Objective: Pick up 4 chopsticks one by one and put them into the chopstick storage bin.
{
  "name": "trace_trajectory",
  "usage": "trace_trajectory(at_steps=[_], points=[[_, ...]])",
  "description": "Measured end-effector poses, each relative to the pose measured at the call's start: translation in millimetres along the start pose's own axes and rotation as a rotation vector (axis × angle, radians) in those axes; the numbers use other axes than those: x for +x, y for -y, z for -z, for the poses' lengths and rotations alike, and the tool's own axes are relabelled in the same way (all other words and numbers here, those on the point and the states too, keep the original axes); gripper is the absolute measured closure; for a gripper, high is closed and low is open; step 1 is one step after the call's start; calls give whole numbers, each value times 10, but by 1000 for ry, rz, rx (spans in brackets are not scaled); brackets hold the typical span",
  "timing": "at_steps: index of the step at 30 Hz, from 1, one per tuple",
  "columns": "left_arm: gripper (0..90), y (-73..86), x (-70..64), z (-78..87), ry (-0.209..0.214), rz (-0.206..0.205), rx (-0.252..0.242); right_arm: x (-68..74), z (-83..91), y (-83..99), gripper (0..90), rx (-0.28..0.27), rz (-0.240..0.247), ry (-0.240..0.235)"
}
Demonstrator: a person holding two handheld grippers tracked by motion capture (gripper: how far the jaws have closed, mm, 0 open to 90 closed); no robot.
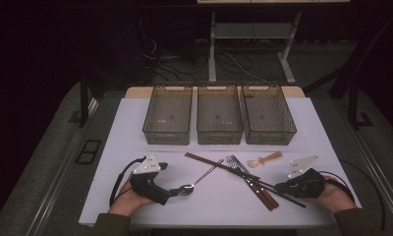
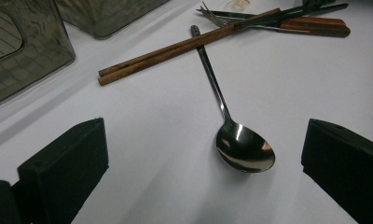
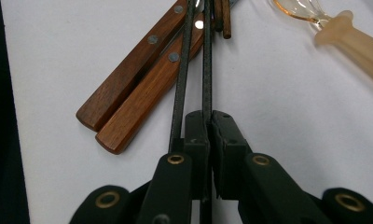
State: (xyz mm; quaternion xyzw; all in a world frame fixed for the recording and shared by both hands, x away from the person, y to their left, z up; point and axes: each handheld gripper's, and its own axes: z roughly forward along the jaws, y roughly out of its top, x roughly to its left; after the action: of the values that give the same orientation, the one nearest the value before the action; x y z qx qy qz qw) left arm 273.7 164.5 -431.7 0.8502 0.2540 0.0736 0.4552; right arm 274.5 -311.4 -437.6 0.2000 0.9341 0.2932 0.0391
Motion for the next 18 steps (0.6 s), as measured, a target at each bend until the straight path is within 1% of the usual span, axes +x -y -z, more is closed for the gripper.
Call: trace_trajectory(at_steps=[4, 5, 6, 9, 10, 11, 12, 14, 15, 16, 17, 18], points=[[0, 12, -10, -10, 2, 2, -4, -2, 1, 0, 856, -1, 3, 0], [0, 16, -7, -9, 3, -3, -2, -1, 1, -1, 856, 0, 3, -1], [0, 20, -10, -12, 5, 2, -6, -1, 2, 0, 856, 0, 3, 0], [0, 33, -18, -16, 9, -9, -4, -2, 5, 1, 856, 0, 6, -1], [0, 41, -33, -26, 12, 0, -8, -3, 7, 1, 856, -1, 7, 0], [0, 42, -29, -28, 14, -14, 4, -2, 10, 2, 856, -1, 8, 1], [0, 45, -35, -36, 12, -9, 3, 4, 13, 2, 856, -6, -2, -5], [0, 46, -34, -38, 11, -8, -1, -6, 30, 5, 856, -15, 7, 0], [0, 44, -30, -32, 11, -13, 0, 1, 40, 3, 856, -26, -8, -5], [0, 44, -29, -28, 10, -15, 1, 0, 54, 2, 856, -34, -11, -8], [0, 45, -29, -28, 9, -13, 1, -8, 65, 6, 856, -43, -4, -4], [0, 47, -28, -30, 8, -12, 4, -6, 76, 6, 856, -51, -12, -3]])
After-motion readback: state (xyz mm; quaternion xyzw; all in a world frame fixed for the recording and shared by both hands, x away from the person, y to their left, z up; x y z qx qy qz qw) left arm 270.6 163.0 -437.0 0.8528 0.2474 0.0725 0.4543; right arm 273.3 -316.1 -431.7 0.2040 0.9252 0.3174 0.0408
